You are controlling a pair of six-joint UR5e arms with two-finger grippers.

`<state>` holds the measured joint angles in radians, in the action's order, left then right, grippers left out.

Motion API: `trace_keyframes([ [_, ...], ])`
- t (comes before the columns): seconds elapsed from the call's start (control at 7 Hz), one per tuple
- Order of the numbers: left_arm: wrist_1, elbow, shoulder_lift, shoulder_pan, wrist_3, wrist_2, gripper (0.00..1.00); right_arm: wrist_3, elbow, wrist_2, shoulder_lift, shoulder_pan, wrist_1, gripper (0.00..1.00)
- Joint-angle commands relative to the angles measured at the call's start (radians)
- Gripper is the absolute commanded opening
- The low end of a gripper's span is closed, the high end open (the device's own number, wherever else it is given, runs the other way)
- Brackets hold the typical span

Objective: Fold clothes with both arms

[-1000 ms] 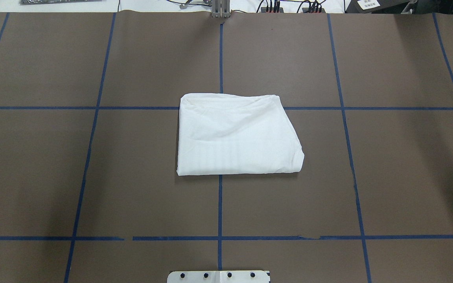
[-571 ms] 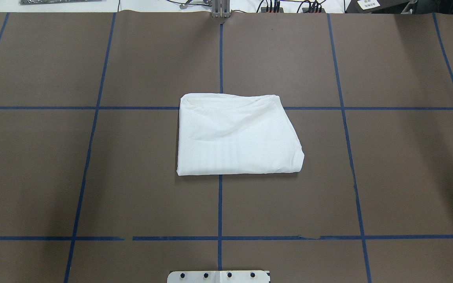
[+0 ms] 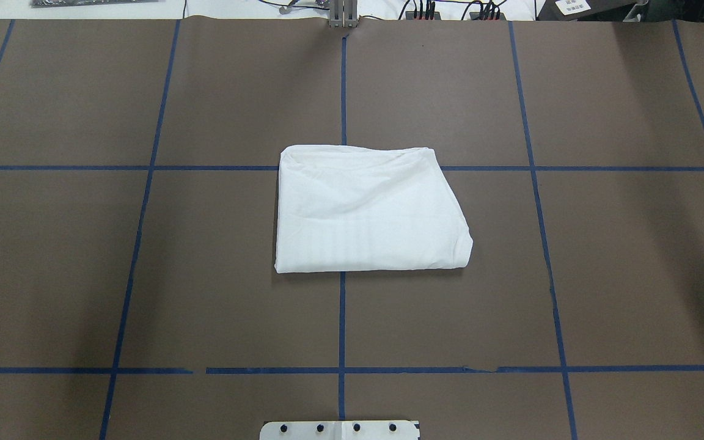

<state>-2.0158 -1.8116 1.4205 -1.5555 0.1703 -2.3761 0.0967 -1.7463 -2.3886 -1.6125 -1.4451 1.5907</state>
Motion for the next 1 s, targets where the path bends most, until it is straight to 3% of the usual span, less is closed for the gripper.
trace_keyframes([
  [0.0,0.000,0.000,0.000,0.000,0.000,0.000,1.00,0.000,0.005,0.000,0.000,0.000,0.000,1.00],
  [0.86,0.002,-0.008,0.000,0.000,-0.002,0.005,1.00,-0.002,-0.024,0.006,-0.003,0.000,0.000,1.00],
])
